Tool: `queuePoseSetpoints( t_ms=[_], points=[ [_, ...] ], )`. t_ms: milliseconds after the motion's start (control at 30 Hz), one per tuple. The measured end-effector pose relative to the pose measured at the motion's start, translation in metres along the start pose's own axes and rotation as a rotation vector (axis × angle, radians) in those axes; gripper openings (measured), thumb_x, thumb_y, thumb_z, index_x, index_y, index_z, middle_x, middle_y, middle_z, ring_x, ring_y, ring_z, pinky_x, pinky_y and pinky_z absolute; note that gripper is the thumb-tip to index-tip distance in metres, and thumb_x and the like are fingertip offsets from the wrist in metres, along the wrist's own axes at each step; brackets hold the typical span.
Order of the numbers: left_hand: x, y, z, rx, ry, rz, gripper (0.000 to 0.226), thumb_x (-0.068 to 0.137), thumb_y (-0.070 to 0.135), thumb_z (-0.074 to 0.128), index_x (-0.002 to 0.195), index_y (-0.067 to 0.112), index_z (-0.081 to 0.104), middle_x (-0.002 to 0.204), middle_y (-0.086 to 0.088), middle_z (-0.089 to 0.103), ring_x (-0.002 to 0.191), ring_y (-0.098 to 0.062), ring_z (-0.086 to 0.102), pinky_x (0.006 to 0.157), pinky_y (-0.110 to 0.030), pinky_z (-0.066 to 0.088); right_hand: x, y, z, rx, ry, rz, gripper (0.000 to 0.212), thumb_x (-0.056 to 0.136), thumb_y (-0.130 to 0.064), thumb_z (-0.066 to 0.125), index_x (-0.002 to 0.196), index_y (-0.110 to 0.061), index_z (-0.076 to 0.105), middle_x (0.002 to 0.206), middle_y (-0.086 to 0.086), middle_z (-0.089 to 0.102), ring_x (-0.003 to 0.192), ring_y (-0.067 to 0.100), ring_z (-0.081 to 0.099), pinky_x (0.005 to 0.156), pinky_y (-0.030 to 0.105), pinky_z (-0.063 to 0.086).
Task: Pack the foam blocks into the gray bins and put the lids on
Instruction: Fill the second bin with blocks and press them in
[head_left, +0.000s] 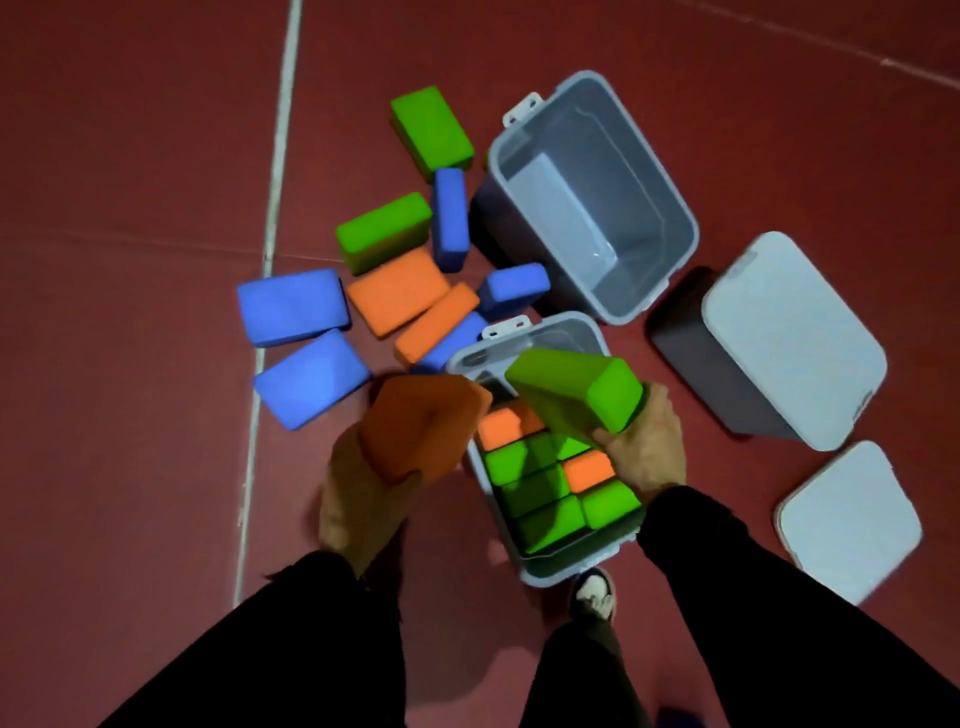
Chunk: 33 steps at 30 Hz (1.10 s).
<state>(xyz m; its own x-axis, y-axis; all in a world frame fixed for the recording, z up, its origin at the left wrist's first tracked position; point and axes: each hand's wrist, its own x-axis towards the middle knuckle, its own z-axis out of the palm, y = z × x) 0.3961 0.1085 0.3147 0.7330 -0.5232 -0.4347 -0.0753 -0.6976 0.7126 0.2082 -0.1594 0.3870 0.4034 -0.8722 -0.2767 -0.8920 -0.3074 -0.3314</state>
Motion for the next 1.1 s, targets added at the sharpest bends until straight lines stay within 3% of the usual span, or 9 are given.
queuePoseSetpoints(
  t_ms=[67,167,267,367,433,533,600,833,1100],
  points=[
    [-0.010,0.011,0.018,-0.008,0.024,-0.128,0.093,0.062,0.052,0.078,0.141,0.014,0.047,0.118,-0.001,0.058,0.098,-0.022,0.058,0.080,-0.043,0.052,0.023,0.024,-0.012,-0.039,-0.018,-0.089,0.078,0.064,-0.031,0.089,0.127,-0.015,0.046,0.117,0.017,0.058,0.113,0.040,0.054,0.094,0.049,0.046],
    [-0.014,0.051,0.047,0.022,0.045,-0.096,0.086,0.066,0.059,0.073,0.134,0.010,0.052,0.117,-0.014,0.062,0.100,-0.035,0.063,0.077,-0.046,0.055,0.060,0.051,-0.023,-0.111,-0.032,-0.240,0.078,0.065,-0.033,0.090,0.127,-0.014,0.048,0.118,0.015,0.056,0.112,0.038,0.051,0.093,0.047,0.045],
    [0.007,0.076,0.087,0.130,0.057,-0.048,0.062,0.073,0.040,0.081,0.124,0.017,0.055,0.110,-0.009,0.061,0.097,-0.035,0.061,0.076,-0.043,0.052,0.110,0.075,-0.021,-0.149,-0.074,-0.386,0.080,0.060,-0.026,0.090,0.126,-0.010,0.050,0.116,0.018,0.057,0.110,0.041,0.054,0.091,0.049,0.048],
    [0.011,0.084,0.133,0.329,0.064,0.020,0.064,0.079,0.049,0.062,0.134,0.019,0.047,0.121,-0.006,0.054,0.107,-0.034,0.052,0.088,-0.047,0.047,0.157,0.090,-0.012,-0.133,-0.126,-0.539,0.080,0.060,-0.025,0.084,0.130,-0.006,0.050,0.117,0.019,0.058,0.110,0.042,0.054,0.093,0.050,0.047],
    [0.019,0.093,0.159,0.486,0.058,0.028,0.074,0.080,0.050,0.053,0.141,0.010,0.043,0.127,-0.013,0.052,0.104,-0.038,0.049,0.086,-0.050,0.049,0.178,0.099,-0.002,-0.095,-0.189,-0.535,0.074,0.063,-0.026,0.080,0.130,-0.011,0.053,0.115,0.014,0.059,0.108,0.038,0.053,0.089,0.047,0.047],
    [0.037,0.118,0.189,0.611,0.065,0.024,0.082,0.073,0.044,0.069,0.143,0.009,0.044,0.126,-0.014,0.054,0.103,-0.036,0.048,0.083,-0.047,0.047,0.198,0.108,0.017,-0.058,-0.207,-0.493,0.068,0.058,-0.025,0.077,0.122,-0.019,0.055,0.107,0.006,0.058,0.099,0.035,0.059,0.082,0.049,0.051],
    [0.053,0.130,0.206,0.673,0.049,0.025,0.085,0.069,0.041,0.076,0.143,0.015,0.043,0.128,-0.009,0.054,0.109,-0.032,0.048,0.086,-0.047,0.046,0.204,0.112,0.029,-0.072,-0.182,-0.508,0.074,0.058,-0.022,0.081,0.127,-0.017,0.053,0.115,0.008,0.056,0.106,0.037,0.058,0.089,0.058,0.051],
    [0.088,0.126,0.219,0.648,0.010,0.114,0.083,0.074,0.042,0.072,0.144,0.010,0.042,0.131,-0.012,0.054,0.114,-0.033,0.048,0.087,-0.045,0.045,0.216,0.147,0.042,-0.104,-0.190,-0.473,0.079,0.069,-0.028,0.080,0.137,-0.004,0.049,0.122,0.020,0.054,0.114,0.043,0.052,0.095,0.057,0.044],
    [0.106,0.109,0.199,0.614,-0.102,0.045,0.081,0.079,0.041,0.070,0.148,0.015,0.036,0.138,-0.011,0.047,0.120,-0.035,0.043,0.080,-0.050,0.052,0.231,0.136,0.042,-0.135,-0.163,-0.470,0.085,0.068,-0.036,0.086,0.140,-0.010,0.048,0.123,0.011,0.059,0.119,0.035,0.053,0.115,0.060,0.029]
  ],
)
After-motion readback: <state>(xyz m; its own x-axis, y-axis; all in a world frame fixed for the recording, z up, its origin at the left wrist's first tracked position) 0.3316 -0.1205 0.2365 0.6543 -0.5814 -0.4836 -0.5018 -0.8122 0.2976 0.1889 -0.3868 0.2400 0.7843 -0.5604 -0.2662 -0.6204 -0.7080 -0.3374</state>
